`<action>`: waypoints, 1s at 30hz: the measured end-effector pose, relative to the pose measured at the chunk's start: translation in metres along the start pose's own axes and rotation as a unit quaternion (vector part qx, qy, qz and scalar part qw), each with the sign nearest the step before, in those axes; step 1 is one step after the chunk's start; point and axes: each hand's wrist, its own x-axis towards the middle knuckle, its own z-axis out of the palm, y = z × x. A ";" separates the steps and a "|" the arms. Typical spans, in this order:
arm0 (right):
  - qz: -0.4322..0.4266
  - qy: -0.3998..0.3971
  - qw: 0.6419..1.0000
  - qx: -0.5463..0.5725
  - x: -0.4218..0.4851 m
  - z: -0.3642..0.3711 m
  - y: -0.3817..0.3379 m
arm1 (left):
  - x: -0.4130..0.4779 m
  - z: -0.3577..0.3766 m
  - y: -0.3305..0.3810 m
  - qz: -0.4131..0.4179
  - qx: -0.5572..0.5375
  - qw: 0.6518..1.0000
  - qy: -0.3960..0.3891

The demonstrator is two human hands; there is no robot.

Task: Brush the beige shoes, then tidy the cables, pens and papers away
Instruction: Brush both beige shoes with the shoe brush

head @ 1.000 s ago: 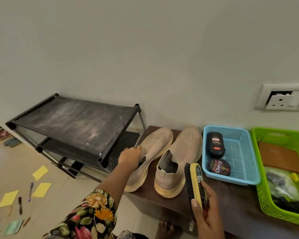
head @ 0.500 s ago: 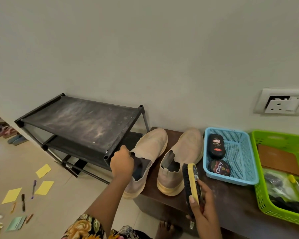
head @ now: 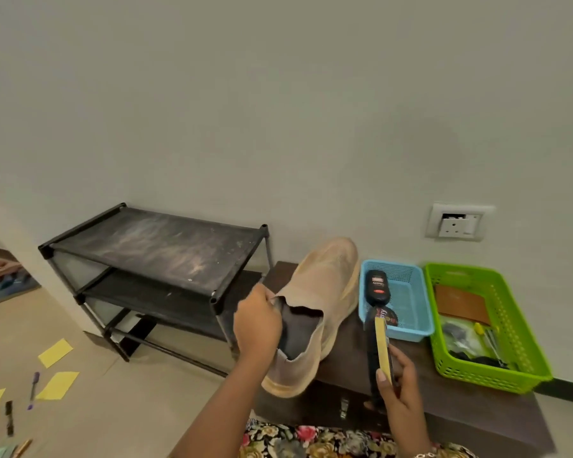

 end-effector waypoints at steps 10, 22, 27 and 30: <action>0.234 0.093 0.918 0.305 -0.053 -0.039 0.002 | -0.083 0.057 0.002 -0.037 0.074 0.981 -0.176; 0.263 0.099 0.880 0.383 -0.069 -0.040 0.006 | -0.095 0.072 0.021 -0.040 0.183 0.951 -0.245; 0.290 0.117 0.872 0.378 -0.075 -0.039 0.010 | -0.103 0.074 0.022 -0.008 0.236 0.938 -0.253; 0.296 0.116 0.864 0.389 -0.075 -0.037 0.010 | -0.100 0.077 0.018 0.000 0.242 0.937 -0.251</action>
